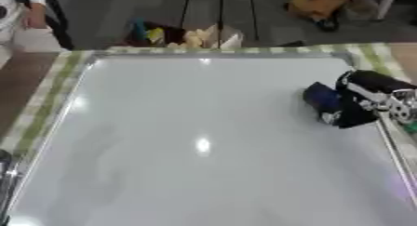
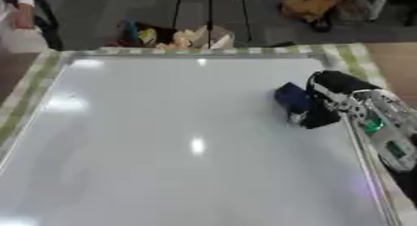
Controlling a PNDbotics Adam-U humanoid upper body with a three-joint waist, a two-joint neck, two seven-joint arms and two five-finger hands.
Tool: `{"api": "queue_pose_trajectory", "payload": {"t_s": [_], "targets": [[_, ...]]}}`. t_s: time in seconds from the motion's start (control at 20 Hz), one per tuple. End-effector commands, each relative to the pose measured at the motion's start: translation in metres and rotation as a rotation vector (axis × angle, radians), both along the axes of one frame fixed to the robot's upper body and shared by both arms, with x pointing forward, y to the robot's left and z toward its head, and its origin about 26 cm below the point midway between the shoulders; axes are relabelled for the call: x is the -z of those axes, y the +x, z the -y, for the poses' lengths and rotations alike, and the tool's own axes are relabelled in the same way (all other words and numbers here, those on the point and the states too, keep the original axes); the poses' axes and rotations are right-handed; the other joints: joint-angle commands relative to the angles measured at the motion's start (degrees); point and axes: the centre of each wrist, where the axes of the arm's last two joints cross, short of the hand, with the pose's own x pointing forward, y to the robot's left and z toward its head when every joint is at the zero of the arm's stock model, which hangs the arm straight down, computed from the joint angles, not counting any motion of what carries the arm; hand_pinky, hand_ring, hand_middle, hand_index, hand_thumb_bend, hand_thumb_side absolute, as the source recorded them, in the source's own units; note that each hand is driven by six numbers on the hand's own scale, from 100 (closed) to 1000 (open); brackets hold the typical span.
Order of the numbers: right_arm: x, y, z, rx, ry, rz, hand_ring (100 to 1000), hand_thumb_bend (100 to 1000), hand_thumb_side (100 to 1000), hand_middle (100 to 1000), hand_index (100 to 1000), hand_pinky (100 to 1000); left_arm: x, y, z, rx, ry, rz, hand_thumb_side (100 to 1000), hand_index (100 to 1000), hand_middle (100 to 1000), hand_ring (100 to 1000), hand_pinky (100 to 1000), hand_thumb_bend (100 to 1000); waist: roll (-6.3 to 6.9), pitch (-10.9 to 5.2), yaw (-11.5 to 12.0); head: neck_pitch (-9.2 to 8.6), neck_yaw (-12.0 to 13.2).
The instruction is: Wipe the whiteboard clean with a brush.
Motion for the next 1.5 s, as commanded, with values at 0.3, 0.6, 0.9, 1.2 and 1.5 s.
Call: {"api": "queue_pose_trajectory", "payload": {"t_s": [0.3,0.6,0.9,1.2,1.5], "targets": [[-0.0104,-0.0028,0.0068,-0.007,-0.035,-0.019,558,100,456,393,216,588,-0.0081,-0.0038,-0.0002,0.008,0.004,0.032,986,770,755,825,697,217,-0.04,-1.34,0.0,-0.36,0.1],[-0.0108,-0.0037,0.0076,-0.016,-0.052,-0.033,567,100,453,376,275,597,-0.0085,-0.0038,-0.0003,0.009,0.003,0.033,985,768,754,825,697,218,-0.03,-1.44,-0.2,-0.28,0.2],[-0.0091,-0.0044,0.0101,-0.014,-0.064,-0.053,567,100,440,360,317,593,-0.009,-0.0038,-0.0003,0.008,0.002,0.036,982,769,754,824,697,215,-0.02,-1.55,-0.2,-0.28,0.4],[-0.0082,-0.0051,0.0097,-0.016,-0.061,-0.056,553,100,414,322,344,573,-0.0094,-0.0038,-0.0004,0.008,0.0,0.038,981,768,754,824,698,215,-0.07,-1.68,-0.3,-0.35,0.4],[-0.0067,-0.0051,0.0075,-0.02,-0.045,-0.065,546,100,394,310,348,560,-0.0097,-0.0038,-0.0001,0.01,0.001,0.039,980,767,754,824,698,215,-0.18,-1.73,-0.2,-0.4,0.4]]}}
